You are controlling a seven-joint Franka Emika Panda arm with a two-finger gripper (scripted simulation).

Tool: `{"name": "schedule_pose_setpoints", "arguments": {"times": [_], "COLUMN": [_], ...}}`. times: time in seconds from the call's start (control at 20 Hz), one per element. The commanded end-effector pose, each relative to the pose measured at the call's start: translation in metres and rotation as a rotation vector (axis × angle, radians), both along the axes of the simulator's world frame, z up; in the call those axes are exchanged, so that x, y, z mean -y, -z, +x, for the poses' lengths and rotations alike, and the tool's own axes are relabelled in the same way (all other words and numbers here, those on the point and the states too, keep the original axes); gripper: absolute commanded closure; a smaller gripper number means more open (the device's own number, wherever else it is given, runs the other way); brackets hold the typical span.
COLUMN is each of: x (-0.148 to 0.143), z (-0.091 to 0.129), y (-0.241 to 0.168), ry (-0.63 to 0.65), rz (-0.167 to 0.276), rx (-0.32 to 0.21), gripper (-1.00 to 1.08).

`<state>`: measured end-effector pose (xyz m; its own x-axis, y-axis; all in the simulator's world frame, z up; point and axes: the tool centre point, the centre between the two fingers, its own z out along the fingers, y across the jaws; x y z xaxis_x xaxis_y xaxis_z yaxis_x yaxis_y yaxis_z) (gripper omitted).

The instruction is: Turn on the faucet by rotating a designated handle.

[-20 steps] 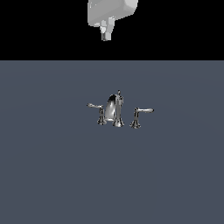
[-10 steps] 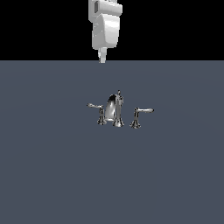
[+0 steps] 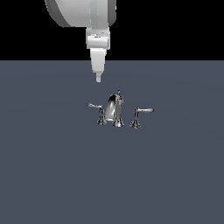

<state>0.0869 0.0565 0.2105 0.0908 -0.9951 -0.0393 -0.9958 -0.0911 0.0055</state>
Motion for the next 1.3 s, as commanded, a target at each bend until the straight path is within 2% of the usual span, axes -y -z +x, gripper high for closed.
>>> {"name": "schedule_pose_setpoints", "arguments": {"times": [0.0, 0.6, 1.25], "x": [-0.005, -0.022, -0.026], "z": [0.008, 0.029, 0.032], "y": [0.02, 0.097, 0.115], "ry": [0.062, 0.276, 0.323], "rz": [-0.007, -0.033, -0.04], "rx": [-0.001, 0.001, 0.002], "gripper": [1.08, 1.08, 1.08]}}
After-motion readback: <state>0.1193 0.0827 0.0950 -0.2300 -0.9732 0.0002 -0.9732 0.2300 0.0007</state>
